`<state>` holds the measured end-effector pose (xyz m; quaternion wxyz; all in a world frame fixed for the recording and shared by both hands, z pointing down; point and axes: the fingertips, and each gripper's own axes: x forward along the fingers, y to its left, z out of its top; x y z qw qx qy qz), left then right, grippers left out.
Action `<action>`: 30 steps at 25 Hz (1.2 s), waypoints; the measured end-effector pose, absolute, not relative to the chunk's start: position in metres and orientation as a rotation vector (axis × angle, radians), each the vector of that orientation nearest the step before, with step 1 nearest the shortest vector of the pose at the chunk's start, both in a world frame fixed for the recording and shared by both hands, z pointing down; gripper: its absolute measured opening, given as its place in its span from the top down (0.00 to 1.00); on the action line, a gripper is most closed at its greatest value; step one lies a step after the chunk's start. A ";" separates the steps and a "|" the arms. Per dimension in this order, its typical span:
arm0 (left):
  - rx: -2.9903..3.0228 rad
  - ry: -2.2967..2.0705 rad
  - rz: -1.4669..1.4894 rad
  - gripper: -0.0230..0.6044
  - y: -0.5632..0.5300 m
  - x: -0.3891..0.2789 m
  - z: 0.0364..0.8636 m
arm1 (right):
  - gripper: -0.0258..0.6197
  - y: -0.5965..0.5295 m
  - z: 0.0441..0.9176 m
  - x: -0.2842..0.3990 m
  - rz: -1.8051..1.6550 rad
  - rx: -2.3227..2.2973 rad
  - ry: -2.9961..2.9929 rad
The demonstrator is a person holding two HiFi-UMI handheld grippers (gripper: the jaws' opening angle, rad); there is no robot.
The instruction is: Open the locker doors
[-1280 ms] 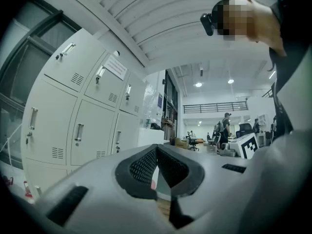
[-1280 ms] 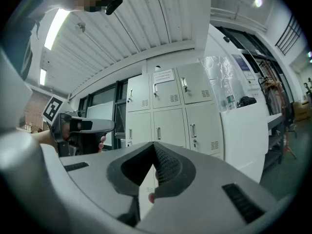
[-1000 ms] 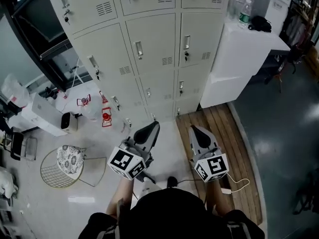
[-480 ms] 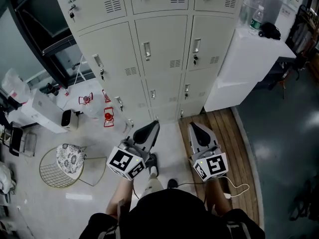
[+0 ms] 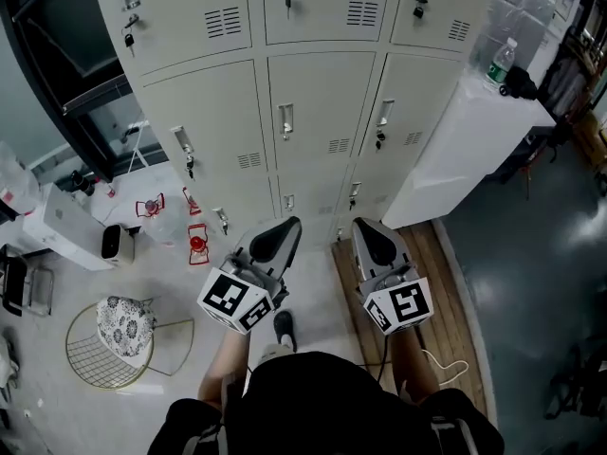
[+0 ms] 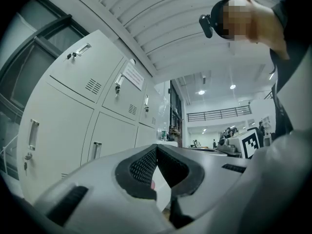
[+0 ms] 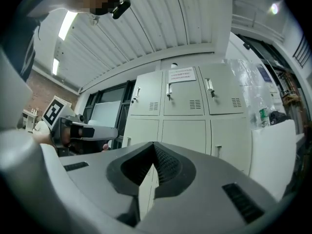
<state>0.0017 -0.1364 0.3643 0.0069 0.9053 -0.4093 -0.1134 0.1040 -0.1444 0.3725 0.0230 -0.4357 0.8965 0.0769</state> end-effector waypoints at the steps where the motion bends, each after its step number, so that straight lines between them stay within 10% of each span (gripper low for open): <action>1: 2.840 -1.278 -0.371 0.93 -0.146 -0.004 0.361 | 0.96 -0.153 0.366 0.097 0.269 -1.345 2.775; 30: 3.185 -1.313 -0.507 0.93 -0.278 -0.108 0.206 | 0.95 -0.302 0.174 -0.004 0.625 -1.291 2.593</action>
